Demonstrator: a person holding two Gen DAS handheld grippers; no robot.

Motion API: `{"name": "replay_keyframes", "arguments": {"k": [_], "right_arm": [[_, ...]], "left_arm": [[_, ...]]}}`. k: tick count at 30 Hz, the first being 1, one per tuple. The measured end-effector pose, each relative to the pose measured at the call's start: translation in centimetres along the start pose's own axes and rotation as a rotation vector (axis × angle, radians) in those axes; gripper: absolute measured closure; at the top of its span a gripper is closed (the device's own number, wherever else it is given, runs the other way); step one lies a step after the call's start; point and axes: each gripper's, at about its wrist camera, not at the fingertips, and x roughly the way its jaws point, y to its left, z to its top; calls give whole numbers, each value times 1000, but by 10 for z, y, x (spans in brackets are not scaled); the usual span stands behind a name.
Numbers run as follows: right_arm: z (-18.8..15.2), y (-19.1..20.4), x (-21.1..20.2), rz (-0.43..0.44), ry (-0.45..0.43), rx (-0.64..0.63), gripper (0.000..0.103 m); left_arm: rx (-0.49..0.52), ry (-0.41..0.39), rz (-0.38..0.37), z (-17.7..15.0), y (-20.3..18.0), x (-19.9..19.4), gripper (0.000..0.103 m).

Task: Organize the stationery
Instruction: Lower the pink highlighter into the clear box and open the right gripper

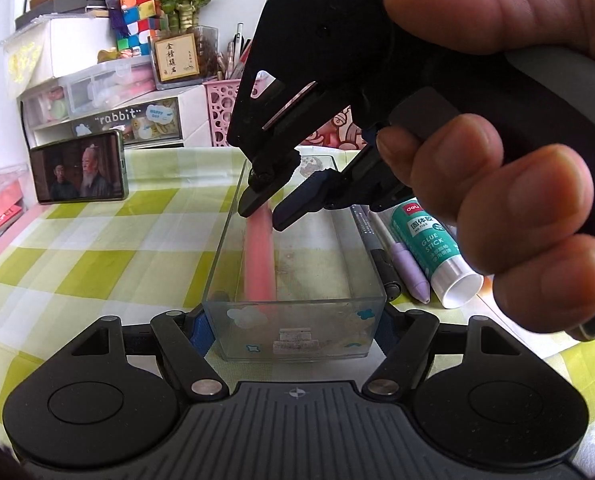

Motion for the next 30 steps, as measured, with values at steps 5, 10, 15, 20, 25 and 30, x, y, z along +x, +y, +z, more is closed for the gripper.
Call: {"name": "replay_keyframes", "arguments": {"k": [5, 10, 15, 20, 25, 30], "right_arm": [[1, 1, 0, 7, 29, -52, 81], [1, 4, 0, 6, 43, -80, 80], [2, 0, -1, 38, 79, -79, 79], [5, -12, -2, 111, 131, 2, 79], [3, -18, -14, 144, 85, 12, 78], [6, -34, -60, 84, -85, -50, 76]], "left_arm": [[0, 0, 0, 0, 1, 1, 30], [1, 0, 1, 0, 1, 2, 30], [1, -1, 1, 0, 2, 2, 30], [1, -2, 1, 0, 3, 3, 30], [1, -1, -1, 1, 4, 4, 30], [1, -2, -1, 0, 3, 4, 30]]}}
